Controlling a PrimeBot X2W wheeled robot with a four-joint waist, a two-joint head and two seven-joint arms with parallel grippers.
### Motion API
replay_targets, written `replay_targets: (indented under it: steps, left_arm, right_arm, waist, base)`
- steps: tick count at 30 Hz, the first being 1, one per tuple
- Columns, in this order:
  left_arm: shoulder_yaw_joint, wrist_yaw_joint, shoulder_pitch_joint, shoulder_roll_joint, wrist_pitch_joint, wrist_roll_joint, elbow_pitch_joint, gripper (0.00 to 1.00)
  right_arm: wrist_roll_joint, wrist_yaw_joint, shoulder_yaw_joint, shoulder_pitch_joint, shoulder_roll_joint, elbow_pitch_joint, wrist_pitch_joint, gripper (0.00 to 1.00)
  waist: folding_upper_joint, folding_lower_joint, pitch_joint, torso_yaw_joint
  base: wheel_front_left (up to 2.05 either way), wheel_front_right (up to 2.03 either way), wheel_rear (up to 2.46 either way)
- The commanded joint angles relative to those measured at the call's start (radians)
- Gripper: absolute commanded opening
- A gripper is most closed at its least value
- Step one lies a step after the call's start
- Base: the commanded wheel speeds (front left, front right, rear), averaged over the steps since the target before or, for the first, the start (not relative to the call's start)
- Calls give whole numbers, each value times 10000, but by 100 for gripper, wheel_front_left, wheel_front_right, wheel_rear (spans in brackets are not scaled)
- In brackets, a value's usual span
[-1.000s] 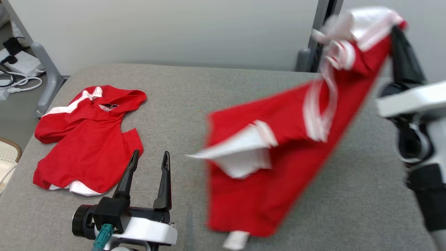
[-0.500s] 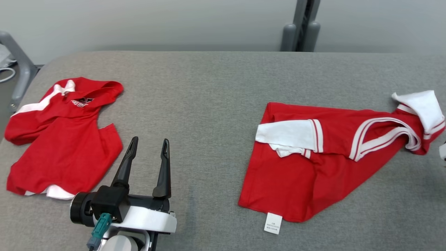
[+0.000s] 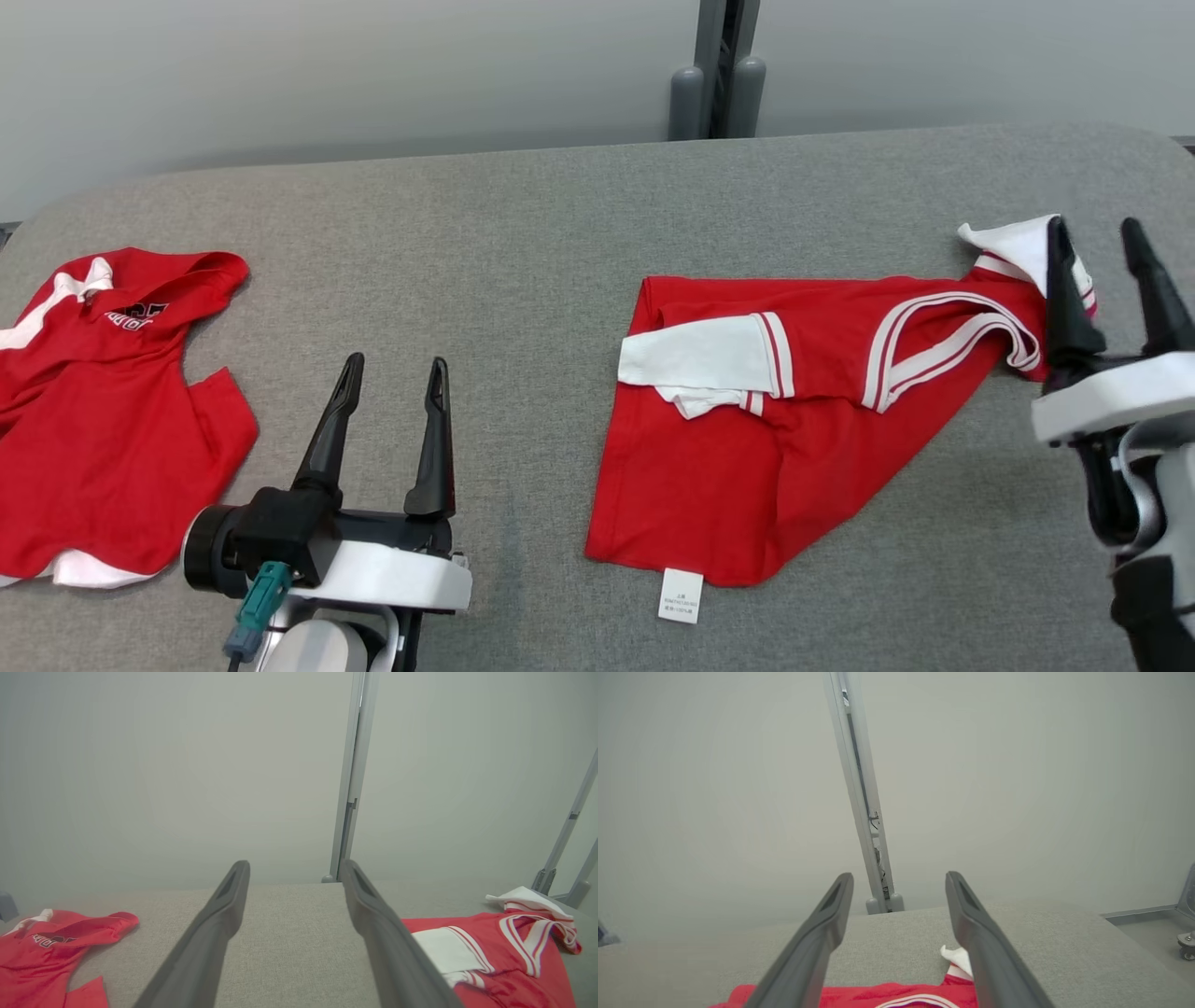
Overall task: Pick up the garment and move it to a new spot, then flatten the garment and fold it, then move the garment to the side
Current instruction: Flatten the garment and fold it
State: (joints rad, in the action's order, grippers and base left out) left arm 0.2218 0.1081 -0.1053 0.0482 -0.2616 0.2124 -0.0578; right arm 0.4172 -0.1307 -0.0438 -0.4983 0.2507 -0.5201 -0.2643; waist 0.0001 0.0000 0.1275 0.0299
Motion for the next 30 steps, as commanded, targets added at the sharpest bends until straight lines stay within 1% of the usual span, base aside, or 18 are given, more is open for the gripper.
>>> replay_targets:
  steps: [1,5,8,10,14,17,20,22,29,30]
  left_arm:
    - [-25,74,-107,39,-29,24,42,100]
    - [-86,79,-67,41,-28,78,104,100]
    - [-96,75,6,38,-29,88,137,100]
    - [-100,79,48,39,-29,116,144,100]
    - [-70,14,64,41,-29,80,116,100]
    - [-46,-24,8,39,-29,60,73,100]
    - [46,-90,-78,38,-28,75,12,100]
    - [154,-122,-129,38,-29,58,-31,100]
    - [331,-64,-203,41,-29,-1,-128,100]
    - [331,-64,-203,41,-29,-1,-128,100]
  right_arm:
    - [-101,-1,-73,317,-52,296,-19,100]
    - [-70,-1,-318,1247,-526,1581,-18,100]
    - [102,-1,-176,1916,-891,2268,-20,100]
    - [226,-1,-97,2208,-1101,2515,-19,100]
    - [21,-1,-323,2506,-1116,2523,-21,100]
    - [50,-1,-414,2455,-1108,2217,-21,100]
    - [15,-1,-532,2236,-981,1539,-21,100]
    - [427,-1,-580,2045,-1060,1025,-7,100]
    - [1763,-1,-874,1153,-663,-821,216,100]
    - [1763,-1,-874,1153,-663,-821,216,100]
  waist:
    - [-1,0,-38,-76]
    - [-1,0,-77,-187]
    - [-1,0,-98,-208]
    - [-1,0,-89,-218]
    - [-1,0,-36,-188]
    - [-1,0,13,-91]
    - [-1,0,83,108]
    - [-1,0,139,283]
    - [-1,0,412,960]
    - [-1,0,412,960]
  base:
    - [0,0,0]
    - [0,0,0]
    - [0,0,0]
    - [0,0,0]
    - [0,0,0]
    - [0,0,0]
    - [0,0,0]
    - [0,0,0]
    - [0,0,0]
    - [0,0,0]
